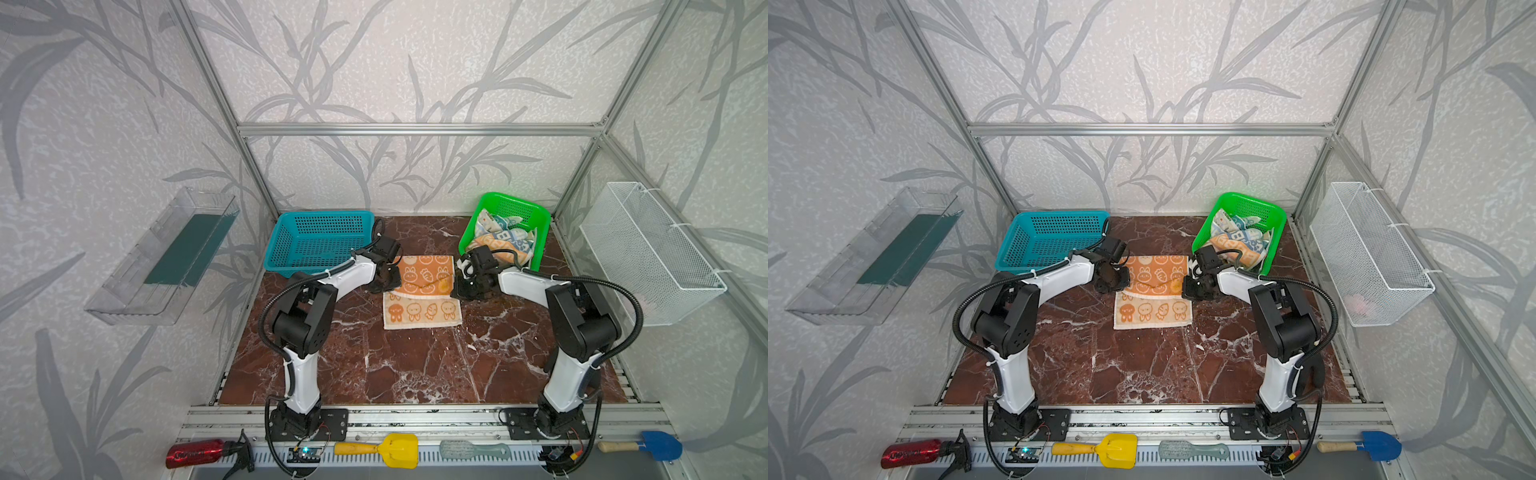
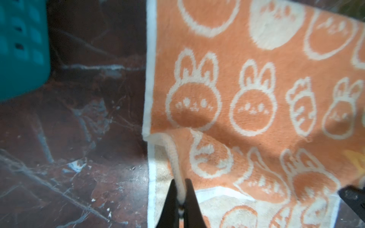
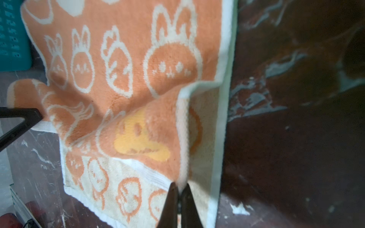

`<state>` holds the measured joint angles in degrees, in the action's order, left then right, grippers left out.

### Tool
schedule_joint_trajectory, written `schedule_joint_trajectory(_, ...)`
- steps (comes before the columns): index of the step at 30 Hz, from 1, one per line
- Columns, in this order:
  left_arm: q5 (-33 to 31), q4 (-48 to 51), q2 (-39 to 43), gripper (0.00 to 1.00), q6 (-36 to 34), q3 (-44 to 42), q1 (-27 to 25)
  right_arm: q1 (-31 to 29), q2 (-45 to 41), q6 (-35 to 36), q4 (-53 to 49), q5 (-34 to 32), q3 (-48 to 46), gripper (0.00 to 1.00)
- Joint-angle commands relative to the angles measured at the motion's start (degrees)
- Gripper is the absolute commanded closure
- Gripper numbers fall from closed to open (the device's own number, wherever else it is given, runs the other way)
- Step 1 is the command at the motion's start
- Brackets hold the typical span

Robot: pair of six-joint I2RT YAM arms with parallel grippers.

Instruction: Fold and stack the towels

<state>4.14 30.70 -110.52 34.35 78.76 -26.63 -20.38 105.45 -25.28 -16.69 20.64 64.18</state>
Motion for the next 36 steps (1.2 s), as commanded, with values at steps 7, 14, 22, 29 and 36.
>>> schedule_joint_trajectory(7, -1.3, 9.2, 11.4, 1.0, -1.8, 1.0, -1.6, -0.1, -13.8, 2.8, -8.9, -1.1, -0.2, 1.0)
schedule_joint_trajectory(14, 1.1, 6.2, 17.9, 1.0, 1.7, -11.1, -3.5, -1.3, -18.1, 1.7, -6.8, -1.5, -10.4, 1.0)
schedule_joint_trajectory(22, 3.8, -2.3, 15.0, 1.0, 4.6, -20.8, -4.6, -2.8, -14.5, -0.1, -1.5, -1.4, -17.1, 1.0)
schedule_joint_trajectory(29, 4.1, -4.2, 12.4, 1.0, 4.9, -21.8, -5.2, -3.1, -12.5, -0.2, -0.5, -2.1, -17.4, 1.0)
schedule_joint_trajectory(36, 2.8, -1.8, 14.6, 1.0, 4.4, -21.4, -5.2, -3.3, -13.3, 0.0, -1.2, -3.3, -17.3, 1.0)
